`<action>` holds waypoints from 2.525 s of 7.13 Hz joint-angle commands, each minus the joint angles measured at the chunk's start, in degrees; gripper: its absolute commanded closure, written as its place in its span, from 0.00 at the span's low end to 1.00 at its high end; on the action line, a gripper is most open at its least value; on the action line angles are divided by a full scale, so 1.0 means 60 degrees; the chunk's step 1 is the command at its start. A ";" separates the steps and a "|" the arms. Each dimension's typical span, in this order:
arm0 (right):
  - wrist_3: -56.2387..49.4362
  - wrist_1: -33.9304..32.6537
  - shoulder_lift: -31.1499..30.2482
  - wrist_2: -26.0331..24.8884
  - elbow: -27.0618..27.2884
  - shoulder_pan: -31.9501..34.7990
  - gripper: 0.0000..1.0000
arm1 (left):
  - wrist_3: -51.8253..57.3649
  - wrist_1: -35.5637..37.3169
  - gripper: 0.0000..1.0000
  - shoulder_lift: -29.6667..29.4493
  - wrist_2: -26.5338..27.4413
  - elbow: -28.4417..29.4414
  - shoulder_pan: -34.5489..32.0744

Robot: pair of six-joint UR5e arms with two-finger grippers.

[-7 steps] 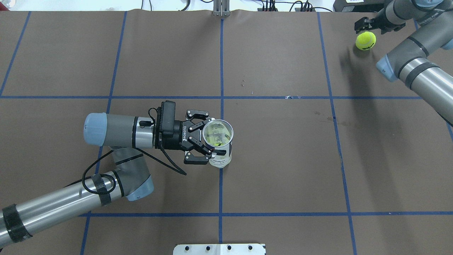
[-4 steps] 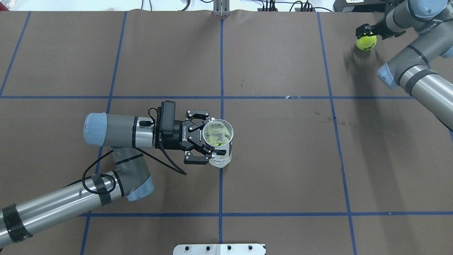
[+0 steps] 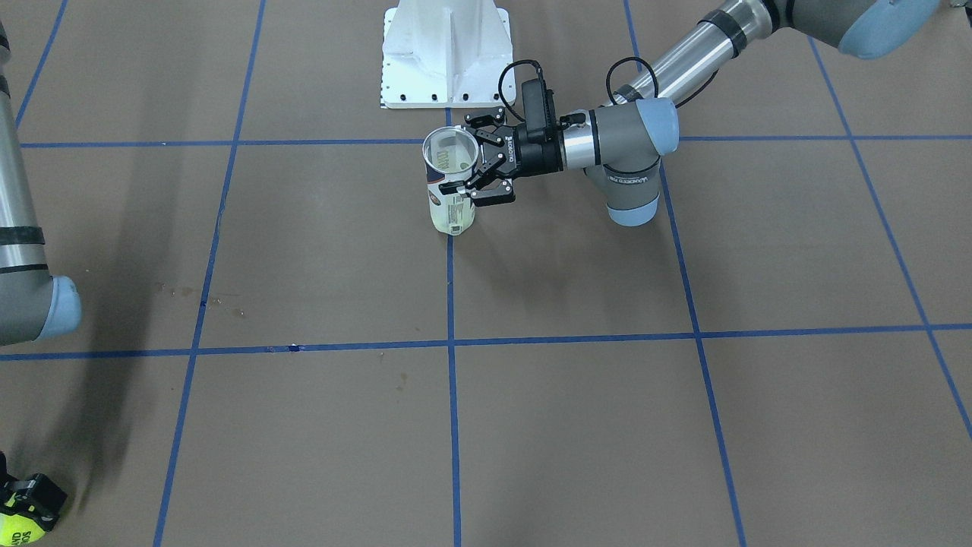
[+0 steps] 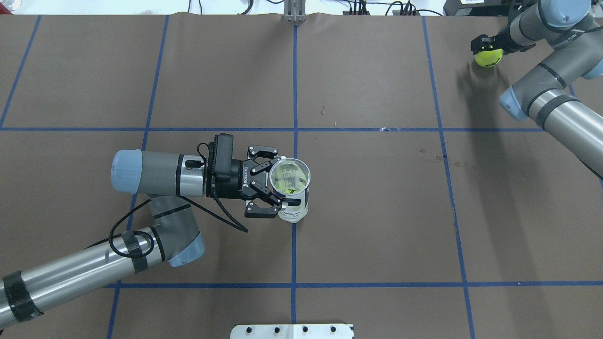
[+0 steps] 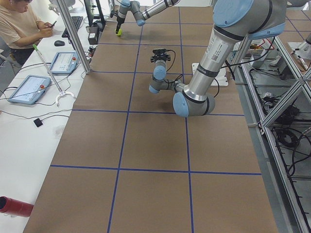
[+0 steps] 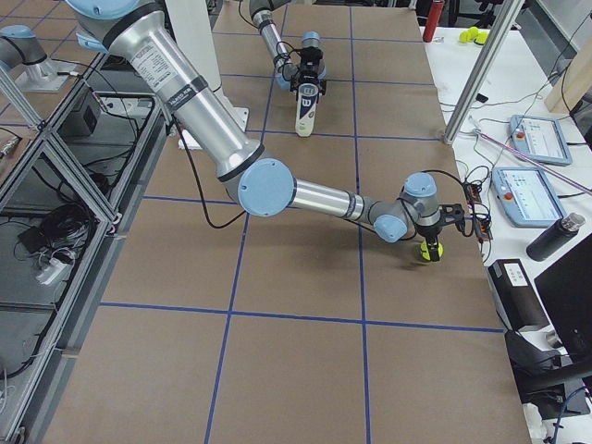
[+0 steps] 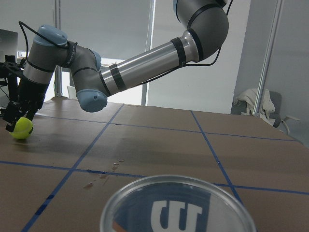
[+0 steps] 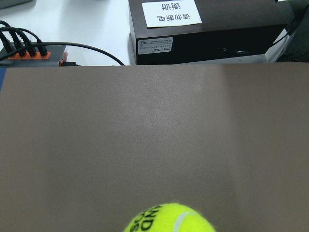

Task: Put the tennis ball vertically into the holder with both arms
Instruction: 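Lower the right gripper onto the far yellow ball and close, then lift the ball with the right gripper and carry it over the can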

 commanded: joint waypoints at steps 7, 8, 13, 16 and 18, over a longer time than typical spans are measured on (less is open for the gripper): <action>0.0606 -0.5243 -0.1157 0.1403 0.7187 0.0311 1.00 | -0.0015 -0.0059 0.18 -0.0044 0.0000 -0.0014 0.0014; 0.1510 -0.6097 -0.1230 0.1710 0.8565 -0.0022 1.00 | -0.0015 -0.0059 0.18 -0.0059 0.0000 -0.0014 0.0014; 0.5441 -0.9364 -0.0343 0.1263 1.2999 -0.2569 1.00 | -0.0015 -0.0073 0.18 -0.0059 0.0000 -0.0014 0.0014; 0.6204 -1.0427 0.0189 0.0279 1.3617 -0.4211 1.00 | -0.0015 -0.0073 0.18 -0.0073 0.0000 -0.0014 0.0029; 0.6440 -1.0442 0.0321 -0.0481 1.3603 -0.4989 1.00 | -0.0029 -0.0073 0.18 -0.0059 0.0000 0.0000 0.0058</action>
